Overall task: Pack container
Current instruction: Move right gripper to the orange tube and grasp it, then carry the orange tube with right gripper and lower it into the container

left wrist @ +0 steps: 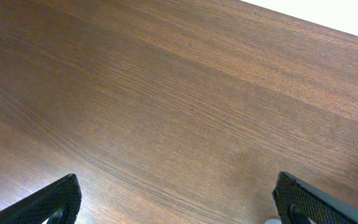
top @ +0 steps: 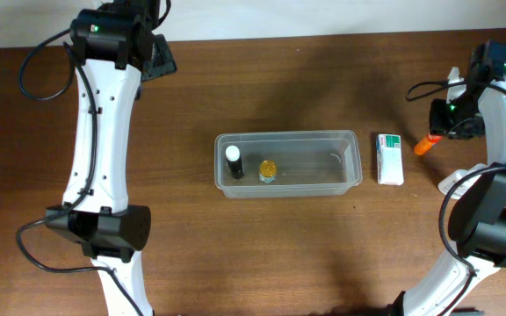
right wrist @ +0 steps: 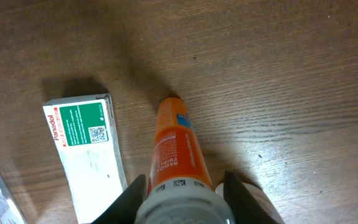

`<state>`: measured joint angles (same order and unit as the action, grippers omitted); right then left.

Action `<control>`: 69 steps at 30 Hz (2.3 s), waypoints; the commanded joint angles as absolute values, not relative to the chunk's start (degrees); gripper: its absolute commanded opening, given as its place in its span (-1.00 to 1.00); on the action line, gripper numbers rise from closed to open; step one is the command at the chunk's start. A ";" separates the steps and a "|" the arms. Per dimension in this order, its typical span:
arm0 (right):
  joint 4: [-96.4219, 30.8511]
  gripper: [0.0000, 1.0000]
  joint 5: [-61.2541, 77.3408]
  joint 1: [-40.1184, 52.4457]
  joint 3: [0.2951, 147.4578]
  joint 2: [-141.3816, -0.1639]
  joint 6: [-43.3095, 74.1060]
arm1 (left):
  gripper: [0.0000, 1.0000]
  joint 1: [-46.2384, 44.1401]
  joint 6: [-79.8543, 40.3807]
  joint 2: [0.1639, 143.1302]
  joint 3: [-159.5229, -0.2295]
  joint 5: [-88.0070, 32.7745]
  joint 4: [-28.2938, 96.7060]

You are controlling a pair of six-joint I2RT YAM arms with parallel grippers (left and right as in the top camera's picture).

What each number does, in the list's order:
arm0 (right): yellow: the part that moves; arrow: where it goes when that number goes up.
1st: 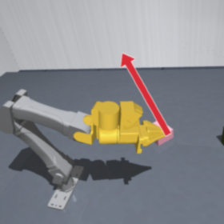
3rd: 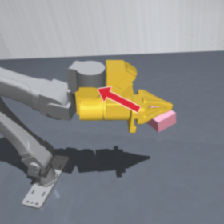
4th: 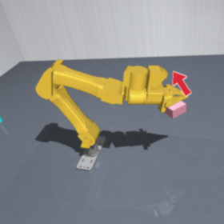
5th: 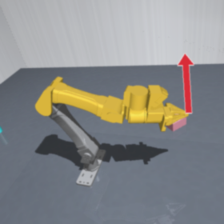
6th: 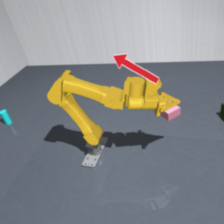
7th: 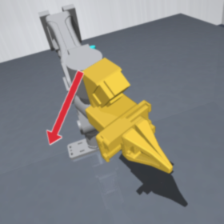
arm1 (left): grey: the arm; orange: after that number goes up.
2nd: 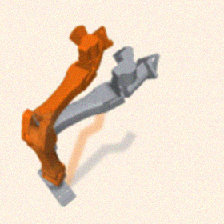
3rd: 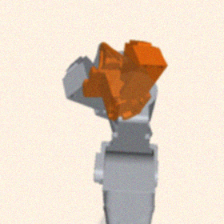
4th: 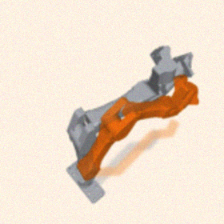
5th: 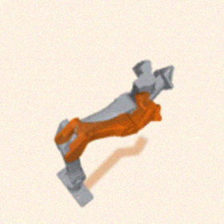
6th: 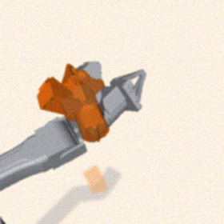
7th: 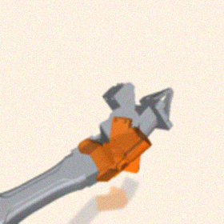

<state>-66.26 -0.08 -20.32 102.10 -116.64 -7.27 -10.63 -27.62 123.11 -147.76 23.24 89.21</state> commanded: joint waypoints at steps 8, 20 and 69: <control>-70.61 -0.44 0.25 -20.64 108.44 -116.09 -6.52 | 0.99 -10.48 -26.87 122.67 -148.11 24.23 89.25; -84.12 -0.46 3.07 -15.75 128.38 -112.16 -3.95 | 0.99 -10.48 -26.87 122.67 -148.11 24.23 89.25; -70.48 -0.44 2.46 31.99 115.72 -113.97 8.91 | 0.99 -10.48 -26.89 122.67 -148.11 24.23 89.25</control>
